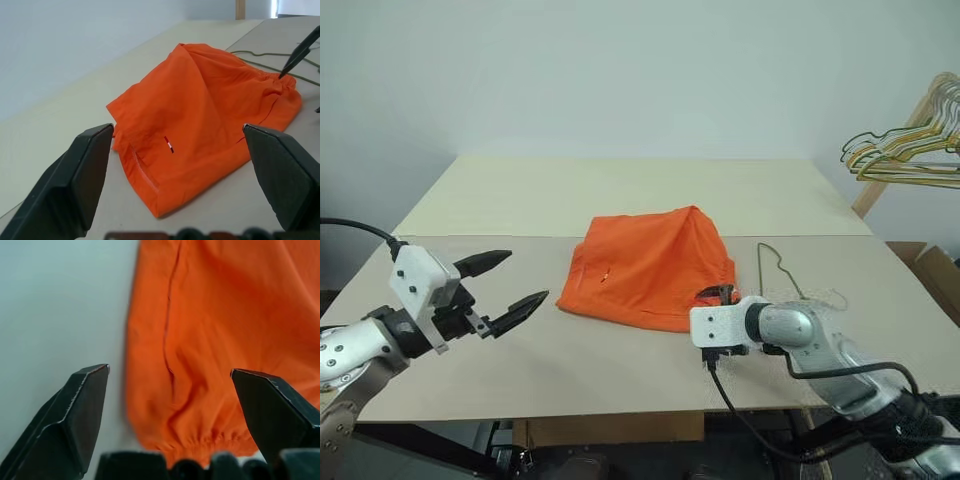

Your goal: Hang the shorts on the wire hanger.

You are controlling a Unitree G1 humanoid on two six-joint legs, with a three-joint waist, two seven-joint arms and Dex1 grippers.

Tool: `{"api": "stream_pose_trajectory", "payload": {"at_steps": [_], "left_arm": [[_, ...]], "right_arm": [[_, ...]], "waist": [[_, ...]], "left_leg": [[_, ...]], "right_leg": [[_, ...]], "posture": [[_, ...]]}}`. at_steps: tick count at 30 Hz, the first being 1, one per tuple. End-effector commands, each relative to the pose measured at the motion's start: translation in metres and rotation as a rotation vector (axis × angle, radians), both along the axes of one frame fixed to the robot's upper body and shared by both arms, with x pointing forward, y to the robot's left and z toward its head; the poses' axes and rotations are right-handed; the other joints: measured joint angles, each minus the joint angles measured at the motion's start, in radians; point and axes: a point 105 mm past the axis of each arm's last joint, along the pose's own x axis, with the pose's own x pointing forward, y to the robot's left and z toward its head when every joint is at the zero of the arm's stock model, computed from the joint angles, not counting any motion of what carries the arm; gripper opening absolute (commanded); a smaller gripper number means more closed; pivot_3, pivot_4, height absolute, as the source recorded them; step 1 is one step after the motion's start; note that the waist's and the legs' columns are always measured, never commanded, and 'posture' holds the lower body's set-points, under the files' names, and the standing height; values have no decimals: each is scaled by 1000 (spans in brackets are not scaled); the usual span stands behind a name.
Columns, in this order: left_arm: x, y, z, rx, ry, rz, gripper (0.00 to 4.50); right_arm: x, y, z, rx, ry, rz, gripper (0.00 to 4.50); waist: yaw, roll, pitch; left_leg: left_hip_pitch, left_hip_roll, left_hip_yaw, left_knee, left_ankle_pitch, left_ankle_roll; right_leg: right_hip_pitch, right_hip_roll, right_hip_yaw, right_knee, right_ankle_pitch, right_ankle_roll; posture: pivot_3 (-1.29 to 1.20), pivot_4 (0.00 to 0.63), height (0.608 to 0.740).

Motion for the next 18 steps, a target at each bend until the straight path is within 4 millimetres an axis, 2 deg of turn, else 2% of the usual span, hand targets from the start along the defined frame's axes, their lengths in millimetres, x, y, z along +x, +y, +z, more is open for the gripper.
{"api": "stream_pose_trajectory", "payload": {"at_steps": [1,7,8,10,18], "left_arm": [[0,-4,9,4,-41,-24,4500],[-2,-5,7,3,-40,-21,4500],[-2,-5,7,2,-40,-20,4500],[-2,-6,6,2,-40,-21,4500],[-1,-6,6,0,-40,-23,4500]], "right_arm": [[19,-11,0,-108,-107,-24,4454],[28,-27,-15,-228,-123,-26,4454],[29,-30,-18,-248,-124,-23,4294],[29,-33,-22,-265,-124,-15,3827],[33,-30,-25,-228,-136,-43,1024]], "waist": [[-5,0,0],[-14,0,0],[-15,0,0],[-19,0,0],[-35,0,0]], "left_leg": [[0,0,0,0,0,0],[0,0,0,0,1,-1],[0,0,0,0,1,-2],[0,0,0,0,1,-2],[1,0,0,0,2,-3]], "right_leg": [[0,0,0,0,0,0],[0,1,0,-1,0,0],[0,1,0,-1,0,0],[0,1,0,0,0,0],[1,1,1,1,0,0]], "posture": [[172,0,740],[180,0,740],[180,0,740],[183,0,740],[175,0,740]]}}
